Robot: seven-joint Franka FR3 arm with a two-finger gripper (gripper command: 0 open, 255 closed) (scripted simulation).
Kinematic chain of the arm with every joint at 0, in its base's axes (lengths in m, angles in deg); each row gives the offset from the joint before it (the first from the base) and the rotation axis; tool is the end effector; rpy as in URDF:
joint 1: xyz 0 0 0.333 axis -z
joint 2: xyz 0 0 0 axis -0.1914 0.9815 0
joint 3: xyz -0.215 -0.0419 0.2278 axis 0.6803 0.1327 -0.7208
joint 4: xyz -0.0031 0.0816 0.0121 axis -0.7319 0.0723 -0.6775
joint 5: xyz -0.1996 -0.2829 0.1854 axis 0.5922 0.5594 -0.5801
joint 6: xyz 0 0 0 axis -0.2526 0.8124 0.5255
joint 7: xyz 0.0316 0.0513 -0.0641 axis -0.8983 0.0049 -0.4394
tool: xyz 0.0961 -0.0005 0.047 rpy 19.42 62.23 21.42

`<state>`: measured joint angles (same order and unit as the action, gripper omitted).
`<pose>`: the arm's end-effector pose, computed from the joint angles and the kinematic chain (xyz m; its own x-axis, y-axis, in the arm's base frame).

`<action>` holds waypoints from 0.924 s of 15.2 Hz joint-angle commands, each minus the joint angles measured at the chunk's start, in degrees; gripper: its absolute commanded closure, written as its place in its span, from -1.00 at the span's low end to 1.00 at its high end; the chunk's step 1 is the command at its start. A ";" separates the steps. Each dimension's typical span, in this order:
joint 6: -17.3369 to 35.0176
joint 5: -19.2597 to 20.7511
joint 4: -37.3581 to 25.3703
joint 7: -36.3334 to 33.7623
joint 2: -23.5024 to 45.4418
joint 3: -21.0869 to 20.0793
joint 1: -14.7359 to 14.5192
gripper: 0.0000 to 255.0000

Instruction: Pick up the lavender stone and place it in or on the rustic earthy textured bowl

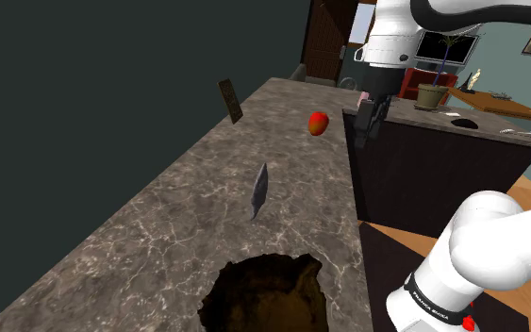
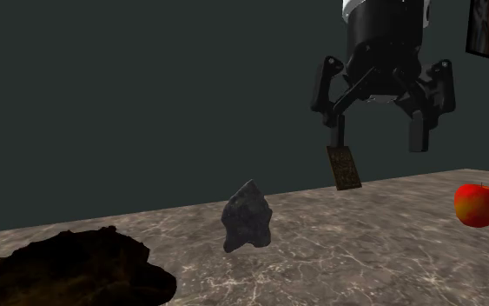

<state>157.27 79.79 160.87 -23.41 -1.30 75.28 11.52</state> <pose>0.2928 0.0222 0.5861 0.9921 0.0699 -0.1040 0.0662 -0.9971 -0.0385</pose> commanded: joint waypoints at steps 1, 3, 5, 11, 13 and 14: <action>0.00 0.00 0.00 0.00 0.00 0.00 0.00 -1.00; 1.64 -2.53 0.22 -8.03 0.71 -3.96 1.10 -1.00; 3.46 -4.81 -0.10 -15.98 2.08 -7.92 2.32 -1.00; 9.46 -9.07 -4.21 -39.68 9.82 -19.58 7.07 -1.00; 11.43 -9.32 -6.53 -47.64 13.44 -23.35 9.09 -1.00; 12.36 -9.19 -7.85 -51.65 15.42 -25.24 10.21 -1.00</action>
<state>168.61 70.54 154.38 -70.55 12.05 51.91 20.54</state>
